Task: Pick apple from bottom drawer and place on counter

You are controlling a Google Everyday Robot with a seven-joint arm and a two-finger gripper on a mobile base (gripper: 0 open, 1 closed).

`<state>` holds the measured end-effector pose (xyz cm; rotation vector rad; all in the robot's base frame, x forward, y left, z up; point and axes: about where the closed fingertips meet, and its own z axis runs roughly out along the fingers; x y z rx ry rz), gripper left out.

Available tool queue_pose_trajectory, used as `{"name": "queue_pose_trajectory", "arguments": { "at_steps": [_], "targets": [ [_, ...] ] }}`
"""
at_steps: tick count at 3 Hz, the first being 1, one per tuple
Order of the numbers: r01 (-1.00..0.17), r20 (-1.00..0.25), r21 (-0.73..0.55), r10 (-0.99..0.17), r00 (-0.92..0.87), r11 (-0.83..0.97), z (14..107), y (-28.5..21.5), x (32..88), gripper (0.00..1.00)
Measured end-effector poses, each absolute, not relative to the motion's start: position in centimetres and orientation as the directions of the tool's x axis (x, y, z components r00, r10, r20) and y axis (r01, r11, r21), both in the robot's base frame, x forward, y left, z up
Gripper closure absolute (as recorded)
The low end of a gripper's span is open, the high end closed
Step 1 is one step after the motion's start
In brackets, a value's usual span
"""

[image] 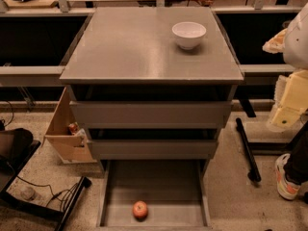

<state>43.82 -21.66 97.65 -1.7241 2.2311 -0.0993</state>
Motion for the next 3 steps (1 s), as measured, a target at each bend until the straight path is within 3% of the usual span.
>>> {"name": "queue_pose_trajectory", "arguments": {
  "at_steps": [2, 3],
  "targets": [
    [-0.93, -0.24, -0.246, -0.947, -0.214, 0.272, 96.4, -20.4, 43.9, 0.0],
    [-0.945, -0.355, -0.215, -0.921, -0.16, 0.247, 91.9, -15.5, 42.6, 0.0]
  ]
}}
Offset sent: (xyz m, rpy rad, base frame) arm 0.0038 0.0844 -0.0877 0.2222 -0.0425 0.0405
